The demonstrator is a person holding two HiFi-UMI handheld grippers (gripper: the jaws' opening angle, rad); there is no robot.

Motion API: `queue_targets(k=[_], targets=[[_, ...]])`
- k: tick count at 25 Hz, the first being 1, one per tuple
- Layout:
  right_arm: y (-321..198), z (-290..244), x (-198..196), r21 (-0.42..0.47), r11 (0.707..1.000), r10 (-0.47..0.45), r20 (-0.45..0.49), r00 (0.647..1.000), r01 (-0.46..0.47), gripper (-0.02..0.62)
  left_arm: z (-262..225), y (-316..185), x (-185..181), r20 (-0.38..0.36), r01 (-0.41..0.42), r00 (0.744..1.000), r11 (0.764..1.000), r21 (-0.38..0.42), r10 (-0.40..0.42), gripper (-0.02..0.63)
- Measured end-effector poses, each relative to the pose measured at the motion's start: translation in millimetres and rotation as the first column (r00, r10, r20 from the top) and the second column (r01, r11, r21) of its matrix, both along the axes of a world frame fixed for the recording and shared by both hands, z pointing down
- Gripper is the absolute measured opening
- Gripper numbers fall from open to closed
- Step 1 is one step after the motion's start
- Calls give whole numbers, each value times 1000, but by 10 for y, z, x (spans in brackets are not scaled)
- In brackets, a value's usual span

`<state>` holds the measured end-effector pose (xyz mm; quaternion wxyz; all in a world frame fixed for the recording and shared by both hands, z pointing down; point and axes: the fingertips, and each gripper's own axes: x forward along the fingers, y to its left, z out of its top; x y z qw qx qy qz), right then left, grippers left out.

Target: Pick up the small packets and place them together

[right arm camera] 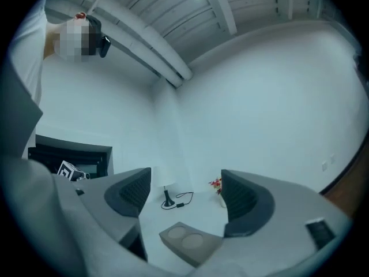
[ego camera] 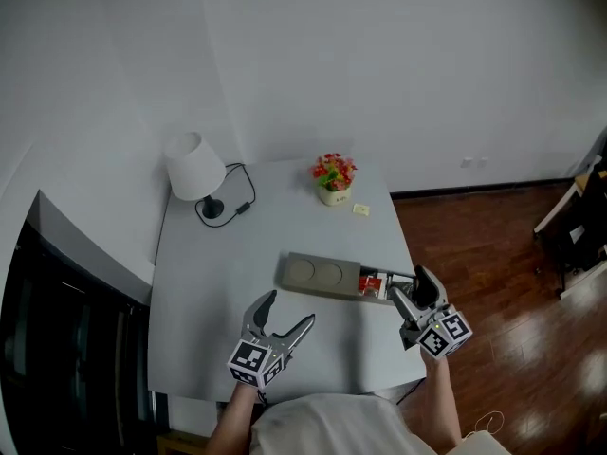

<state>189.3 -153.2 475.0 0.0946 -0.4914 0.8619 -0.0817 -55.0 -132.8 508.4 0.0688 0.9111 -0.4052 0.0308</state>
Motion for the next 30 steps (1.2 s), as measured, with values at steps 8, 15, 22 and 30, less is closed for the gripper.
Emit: queue_targets(k=[8,15,22,30], targets=[[386,30,-504,93,976,214,-243,946,-197,413,-216,17,-367,-48,227,974,959,169,-222,503],[554,151,-717,106,984,171,-364,915,-142,336,83,87,-179,36,156,986,983,95,-160,419],[469,338,-467,-2,998,67,-288,955,-70,316,47,-48,-187,-19,170,985,981,90,-169,420],[130,1147,26,-361,927,-171,-163,972,103,304,119,-74,-86,4,136,991,989,51,-137,420]])
